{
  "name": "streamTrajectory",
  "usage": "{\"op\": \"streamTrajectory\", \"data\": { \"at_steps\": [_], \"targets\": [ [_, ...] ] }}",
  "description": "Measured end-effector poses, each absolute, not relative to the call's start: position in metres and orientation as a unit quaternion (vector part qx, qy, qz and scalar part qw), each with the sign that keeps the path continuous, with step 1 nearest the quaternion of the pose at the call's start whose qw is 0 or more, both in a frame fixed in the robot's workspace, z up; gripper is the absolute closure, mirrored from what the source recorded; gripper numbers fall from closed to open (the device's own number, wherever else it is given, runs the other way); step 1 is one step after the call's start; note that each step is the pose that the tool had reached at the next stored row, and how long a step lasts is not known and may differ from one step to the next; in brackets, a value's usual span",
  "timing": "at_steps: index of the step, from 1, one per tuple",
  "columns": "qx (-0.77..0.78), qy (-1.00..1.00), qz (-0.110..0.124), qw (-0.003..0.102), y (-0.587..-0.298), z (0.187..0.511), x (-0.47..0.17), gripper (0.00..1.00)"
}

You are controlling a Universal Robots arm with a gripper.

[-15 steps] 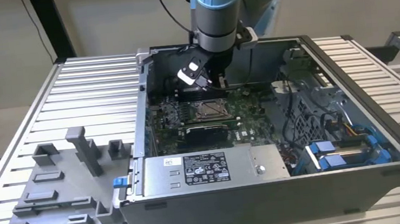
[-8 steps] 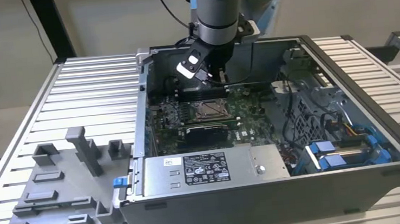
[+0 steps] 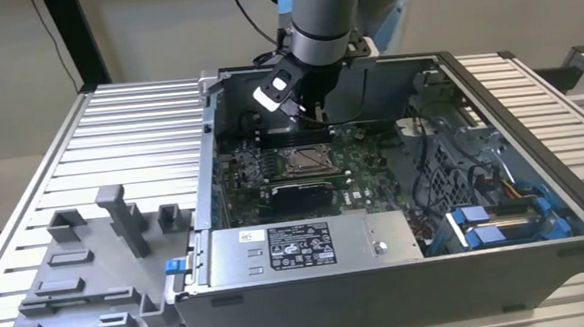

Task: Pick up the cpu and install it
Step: 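Install the second cpu locking lever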

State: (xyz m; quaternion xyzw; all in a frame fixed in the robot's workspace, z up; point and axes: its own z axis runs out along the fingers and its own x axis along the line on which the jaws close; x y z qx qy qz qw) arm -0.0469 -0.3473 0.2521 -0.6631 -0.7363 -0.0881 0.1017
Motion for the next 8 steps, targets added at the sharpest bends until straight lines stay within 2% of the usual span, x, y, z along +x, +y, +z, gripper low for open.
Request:
{"op": "streamTrajectory", "data": {
  "at_steps": [2, 8],
  "targets": [
    [-0.665, -0.735, -0.080, 0.107, -0.3474, 0.2521, -0.0469, 1.00],
    [-0.665, -0.735, -0.080, 0.107, -0.3473, 0.2521, -0.0469, 1.00]
  ]
}}
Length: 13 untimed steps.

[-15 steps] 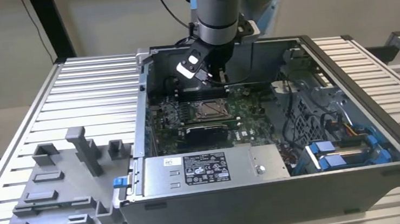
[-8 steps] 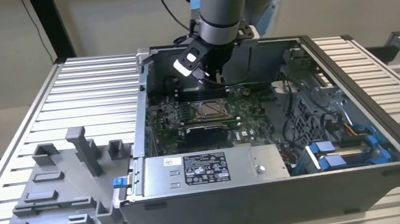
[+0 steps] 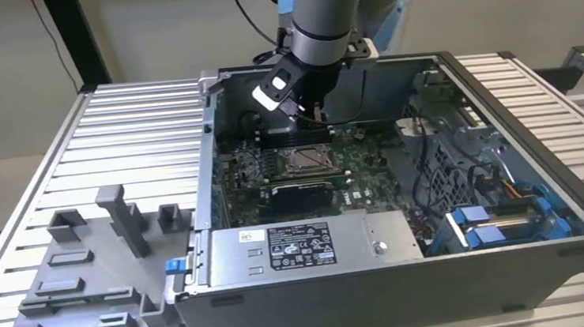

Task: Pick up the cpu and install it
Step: 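Install the second cpu locking lever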

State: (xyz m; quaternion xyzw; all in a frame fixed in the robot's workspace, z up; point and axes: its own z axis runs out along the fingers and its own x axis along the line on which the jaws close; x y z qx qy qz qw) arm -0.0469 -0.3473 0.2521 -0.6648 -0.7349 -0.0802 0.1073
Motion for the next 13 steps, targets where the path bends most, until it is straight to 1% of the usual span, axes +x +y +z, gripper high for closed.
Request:
{"op": "streamTrajectory", "data": {
  "at_steps": [3, 11, 13],
  "targets": [
    [-0.666, -0.735, -0.075, 0.103, -0.3485, 0.2523, -0.0469, 1.00],
    [-0.672, -0.737, -0.036, 0.068, -0.3557, 0.2524, -0.0469, 1.00],
    [-0.672, -0.737, -0.031, 0.064, -0.3567, 0.2555, -0.0466, 1.00]
  ]
}}
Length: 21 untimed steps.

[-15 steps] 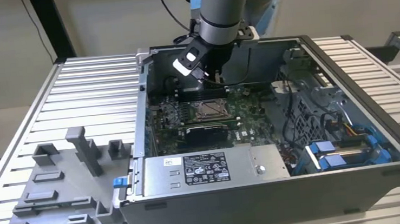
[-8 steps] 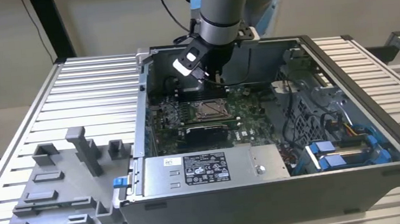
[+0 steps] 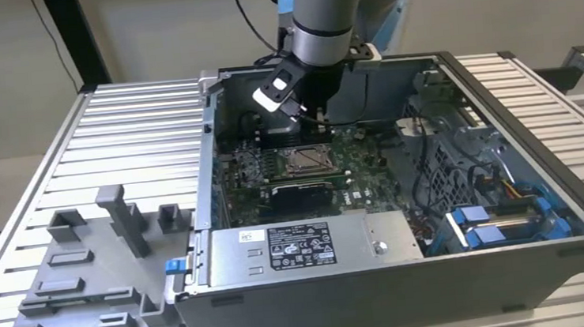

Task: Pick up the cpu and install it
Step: 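Install the second cpu locking lever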

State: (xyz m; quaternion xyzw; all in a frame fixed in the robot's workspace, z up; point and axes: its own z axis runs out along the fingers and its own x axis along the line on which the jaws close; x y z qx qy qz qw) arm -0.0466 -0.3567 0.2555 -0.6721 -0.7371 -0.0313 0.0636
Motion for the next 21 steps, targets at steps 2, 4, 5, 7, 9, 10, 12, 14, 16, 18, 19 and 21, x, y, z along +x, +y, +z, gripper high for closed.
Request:
{"op": "streamTrajectory", "data": {
  "at_steps": [2, 4, 5, 7, 9, 10, 12, 14, 16, 18, 19, 21],
  "targets": [
    [-0.672, -0.737, -0.031, 0.063, -0.357, 0.263, -0.045, 1.00],
    [-0.672, -0.737, -0.028, 0.061, -0.358, 0.266, -0.043, 1.00],
    [-0.673, -0.737, -0.026, 0.058, -0.359, 0.267, -0.042, 1.00],
    [-0.673, -0.737, -0.022, 0.055, -0.361, 0.268, -0.041, 1.00],
    [-0.673, -0.738, -0.019, 0.052, -0.365, 0.268, -0.039, 1.00],
    [-0.673, -0.738, -0.018, 0.052, -0.366, 0.268, -0.037, 1.00],
    [-0.673, -0.738, -0.017, 0.051, -0.369, 0.268, -0.035, 1.00],
    [-0.673, -0.738, -0.017, 0.050, -0.374, 0.269, -0.034, 1.00],
    [-0.673, -0.738, -0.016, 0.050, -0.379, 0.269, -0.032, 1.00],
    [-0.673, -0.738, -0.017, 0.049, -0.382, 0.269, -0.031, 1.00],
    [-0.673, -0.738, -0.017, 0.048, -0.384, 0.269, -0.030, 1.00],
    [-0.674, -0.737, -0.017, 0.045, -0.384, 0.269, -0.029, 1.00]
  ]
}}
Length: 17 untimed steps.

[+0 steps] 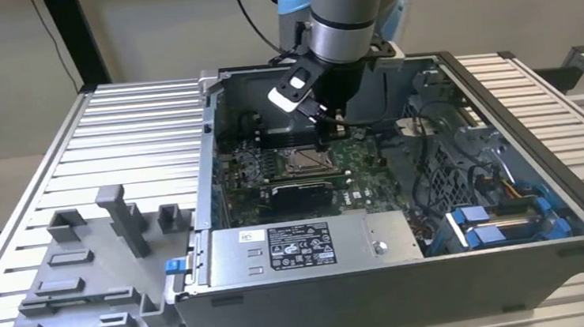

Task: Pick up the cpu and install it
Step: 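Install the second cpu locking lever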

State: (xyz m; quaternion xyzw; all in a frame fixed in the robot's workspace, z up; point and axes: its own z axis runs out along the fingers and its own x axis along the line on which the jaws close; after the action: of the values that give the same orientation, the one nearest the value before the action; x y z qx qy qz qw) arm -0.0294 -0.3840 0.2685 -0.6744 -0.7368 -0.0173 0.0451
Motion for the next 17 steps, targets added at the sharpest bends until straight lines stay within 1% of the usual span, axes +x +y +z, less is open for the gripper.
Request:
{"op": "streamTrajectory", "data": {
  "at_steps": [7, 17],
  "targets": [
    [-0.701, -0.712, -0.018, 0.041, -0.3841, 0.2669, -0.0279, 1.00],
    [-0.702, -0.711, -0.018, 0.041, -0.3841, 0.2666, -0.0258, 1.00]
  ]
}}
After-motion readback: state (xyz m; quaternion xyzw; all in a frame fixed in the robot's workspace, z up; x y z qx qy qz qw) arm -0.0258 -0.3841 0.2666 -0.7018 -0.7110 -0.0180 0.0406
